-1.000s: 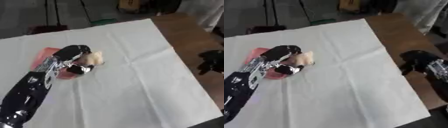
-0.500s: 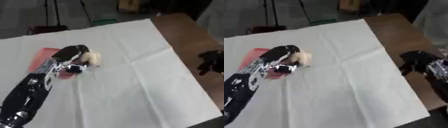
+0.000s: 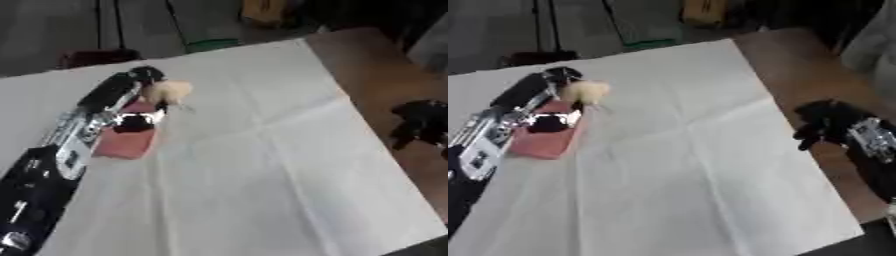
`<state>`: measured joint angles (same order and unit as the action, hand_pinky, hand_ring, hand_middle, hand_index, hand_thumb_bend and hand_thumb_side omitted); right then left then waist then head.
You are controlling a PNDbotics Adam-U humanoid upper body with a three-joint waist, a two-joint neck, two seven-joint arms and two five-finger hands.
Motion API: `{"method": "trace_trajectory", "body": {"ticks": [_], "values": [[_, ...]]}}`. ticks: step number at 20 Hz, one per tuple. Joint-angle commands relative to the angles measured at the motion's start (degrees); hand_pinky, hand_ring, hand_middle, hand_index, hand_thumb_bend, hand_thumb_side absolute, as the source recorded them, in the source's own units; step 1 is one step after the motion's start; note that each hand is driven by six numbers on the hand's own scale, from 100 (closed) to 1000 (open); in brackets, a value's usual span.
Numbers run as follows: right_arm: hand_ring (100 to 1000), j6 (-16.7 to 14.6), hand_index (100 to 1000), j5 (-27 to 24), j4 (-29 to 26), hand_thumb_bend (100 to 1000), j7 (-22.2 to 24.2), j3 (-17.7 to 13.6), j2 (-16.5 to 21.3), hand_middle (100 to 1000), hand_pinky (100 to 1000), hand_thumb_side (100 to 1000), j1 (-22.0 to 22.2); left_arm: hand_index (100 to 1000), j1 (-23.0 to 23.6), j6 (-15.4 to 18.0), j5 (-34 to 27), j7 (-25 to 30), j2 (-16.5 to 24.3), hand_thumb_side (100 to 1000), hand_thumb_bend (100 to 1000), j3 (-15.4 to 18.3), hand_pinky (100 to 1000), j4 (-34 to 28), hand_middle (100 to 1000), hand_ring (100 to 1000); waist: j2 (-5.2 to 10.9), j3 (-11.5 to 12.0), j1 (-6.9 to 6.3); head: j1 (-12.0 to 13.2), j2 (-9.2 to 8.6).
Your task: Pick up objects on the table and place them in the box.
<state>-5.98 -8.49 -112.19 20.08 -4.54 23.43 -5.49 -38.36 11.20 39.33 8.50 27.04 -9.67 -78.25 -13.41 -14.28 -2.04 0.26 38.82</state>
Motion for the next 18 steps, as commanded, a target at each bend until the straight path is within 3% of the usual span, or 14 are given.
{"method": "trace_trajectory", "body": {"ticks": [1,2,3,8,13,18], "values": [[611,0.0,706,0.4,-0.7,100,-0.2,-0.7,1.2,739,526,933,-0.1,630,1.6,-3.0,-1.0,1.8,4.5,307,100,1.6,798,-6.1,829,767,1.19,0.3,0.28,-0.6,0.32],[611,0.0,706,0.4,-0.7,100,-0.2,-0.7,1.2,739,526,933,-0.1,630,2.1,-3.3,-0.3,2.1,4.8,307,100,1.7,798,-6.6,829,767,1.23,0.4,0.29,-0.7,0.38],[611,0.0,707,0.4,-0.7,100,-0.3,-0.7,1.2,740,526,932,0.0,654,3.0,-3.4,0.9,2.6,5.5,245,100,1.6,850,-6.4,833,785,1.33,0.6,0.32,-0.8,0.48],[611,-0.1,707,0.3,-0.6,100,-0.4,-0.8,1.3,740,526,932,0.3,675,6.3,-1.9,9.8,3.4,7.0,248,100,2.0,858,-2.2,831,786,1.59,1.5,0.72,-1.1,0.84],[611,-0.2,708,0.3,-0.7,100,-0.3,-0.7,1.2,740,526,932,0.4,709,6.4,-1.8,13.2,-0.2,5.9,247,100,2.0,844,2.4,833,783,1.56,1.7,1.11,-1.2,0.95],[611,-0.3,708,0.4,-0.7,100,-0.3,-0.7,1.1,740,526,934,0.5,733,5.9,-2.9,14.3,-7.8,4.2,245,100,2.3,829,7.5,835,782,1.45,1.7,1.37,-1.2,0.95]]}}
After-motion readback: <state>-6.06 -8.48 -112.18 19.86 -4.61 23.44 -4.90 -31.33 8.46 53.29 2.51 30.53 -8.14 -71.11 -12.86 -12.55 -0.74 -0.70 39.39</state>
